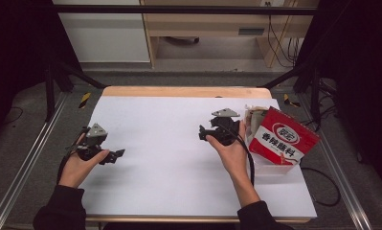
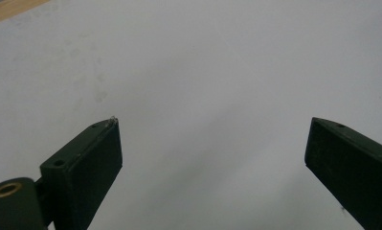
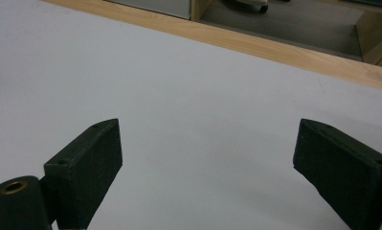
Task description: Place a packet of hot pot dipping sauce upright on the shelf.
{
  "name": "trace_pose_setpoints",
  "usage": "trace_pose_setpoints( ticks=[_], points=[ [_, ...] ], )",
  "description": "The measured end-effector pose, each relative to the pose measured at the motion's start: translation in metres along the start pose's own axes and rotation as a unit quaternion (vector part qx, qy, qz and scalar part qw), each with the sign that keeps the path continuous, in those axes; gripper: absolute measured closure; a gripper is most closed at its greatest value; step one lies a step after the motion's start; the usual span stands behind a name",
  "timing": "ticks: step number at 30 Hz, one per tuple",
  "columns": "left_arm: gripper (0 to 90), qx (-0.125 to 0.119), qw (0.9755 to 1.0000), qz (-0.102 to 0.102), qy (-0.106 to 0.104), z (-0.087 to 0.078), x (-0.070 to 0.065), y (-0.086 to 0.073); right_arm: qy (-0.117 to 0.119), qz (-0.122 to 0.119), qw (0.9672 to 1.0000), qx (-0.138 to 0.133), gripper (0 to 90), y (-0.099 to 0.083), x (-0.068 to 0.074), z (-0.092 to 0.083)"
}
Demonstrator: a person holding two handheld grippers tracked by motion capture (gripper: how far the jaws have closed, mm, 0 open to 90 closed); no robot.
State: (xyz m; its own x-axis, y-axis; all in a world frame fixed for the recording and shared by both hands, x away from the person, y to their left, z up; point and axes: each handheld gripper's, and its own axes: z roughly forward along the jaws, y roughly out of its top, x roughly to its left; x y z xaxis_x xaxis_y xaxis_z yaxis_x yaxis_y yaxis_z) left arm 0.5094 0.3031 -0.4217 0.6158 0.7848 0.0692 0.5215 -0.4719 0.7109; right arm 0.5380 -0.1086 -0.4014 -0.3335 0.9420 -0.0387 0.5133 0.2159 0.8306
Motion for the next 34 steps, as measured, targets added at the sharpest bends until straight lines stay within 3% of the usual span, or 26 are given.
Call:
trace_pose_setpoints(
  ticks=[21, 30, 34],
  points=[
    [5.7, 0.005, 1.0000, -0.001, 0.001, 0.006, -0.002, -0.005, 0.024, -0.004, 0.9991, 0.035, 9.7, -0.037, 0.016, 0.018],
    [5.7, 0.002, 1.0000, -0.005, 0.003, 0.004, 0.000, -0.007, 0.026, -0.017, 0.9975, 0.063, 9.8, -0.060, 0.020, 0.016],
    [5.7, -0.002, 1.0000, -0.004, 0.005, 0.002, 0.000, -0.006, 0.037, -0.012, 0.9968, 0.070, 9.4, -0.064, 0.019, 0.014]
  ],
)
